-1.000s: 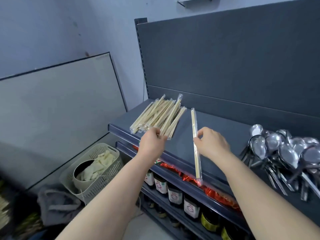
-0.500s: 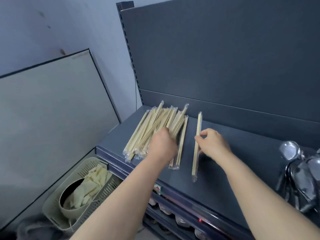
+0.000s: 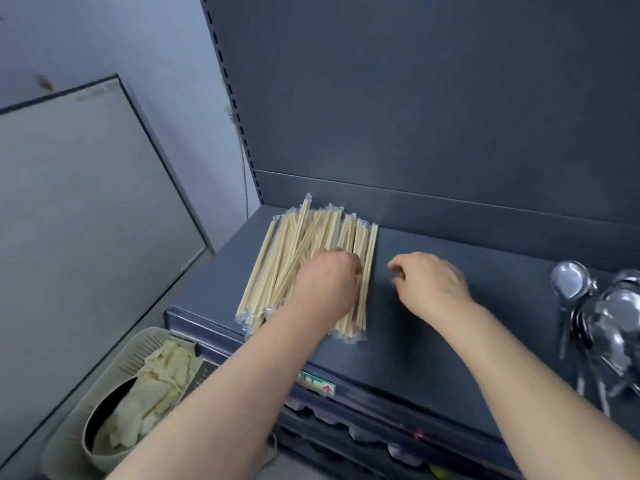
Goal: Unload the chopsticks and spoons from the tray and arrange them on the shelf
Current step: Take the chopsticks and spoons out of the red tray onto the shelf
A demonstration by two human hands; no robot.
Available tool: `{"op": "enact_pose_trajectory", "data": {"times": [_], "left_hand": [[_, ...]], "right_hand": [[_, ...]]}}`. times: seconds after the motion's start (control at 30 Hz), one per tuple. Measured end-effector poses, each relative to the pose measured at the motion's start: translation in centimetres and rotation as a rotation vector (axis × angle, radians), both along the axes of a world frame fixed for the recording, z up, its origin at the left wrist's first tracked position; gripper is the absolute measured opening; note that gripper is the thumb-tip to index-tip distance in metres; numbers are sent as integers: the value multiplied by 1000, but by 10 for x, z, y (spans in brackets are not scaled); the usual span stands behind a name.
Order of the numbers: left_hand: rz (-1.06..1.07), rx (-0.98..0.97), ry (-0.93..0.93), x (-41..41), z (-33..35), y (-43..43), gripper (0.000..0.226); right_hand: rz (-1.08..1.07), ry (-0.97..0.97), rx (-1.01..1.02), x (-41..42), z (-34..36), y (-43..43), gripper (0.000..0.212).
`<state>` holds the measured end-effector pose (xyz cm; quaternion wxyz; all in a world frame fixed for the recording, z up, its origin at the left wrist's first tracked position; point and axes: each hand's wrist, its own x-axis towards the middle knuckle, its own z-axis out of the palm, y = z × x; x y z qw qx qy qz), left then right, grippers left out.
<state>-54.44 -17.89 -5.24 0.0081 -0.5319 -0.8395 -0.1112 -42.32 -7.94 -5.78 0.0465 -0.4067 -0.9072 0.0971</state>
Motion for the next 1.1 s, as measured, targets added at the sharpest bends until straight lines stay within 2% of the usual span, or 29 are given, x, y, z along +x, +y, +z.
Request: {"op": "enact_pose_trajectory", "data": {"times": [0.13, 0.27, 0.37, 0.5, 0.7, 0.93, 1.1], "left_hand": [[-190, -110, 132, 23, -7, 6, 27], [-378, -167, 173, 67, -13, 10, 19], [-487, -199, 170, 105, -12, 15, 19], [-586, -181, 7, 162, 1, 24, 25], [-637, 19, -247, 273, 21, 44, 17], [-689, 68, -316, 440, 29, 88, 12], [-745, 107, -305, 521, 43, 110, 15]], "right_hand": [[-74, -81, 69, 44, -3, -19, 28], [-169, -187, 135, 105, -10, -38, 29], [-230, -179, 121, 150, -3, -52, 29], [-360, -95, 148, 216, 5, -63, 25], [-570, -10, 253, 343, 21, -53, 22], [-713, 26, 335, 518, 36, -23, 24], [-782, 41, 293, 596, 38, -2, 24]]}}
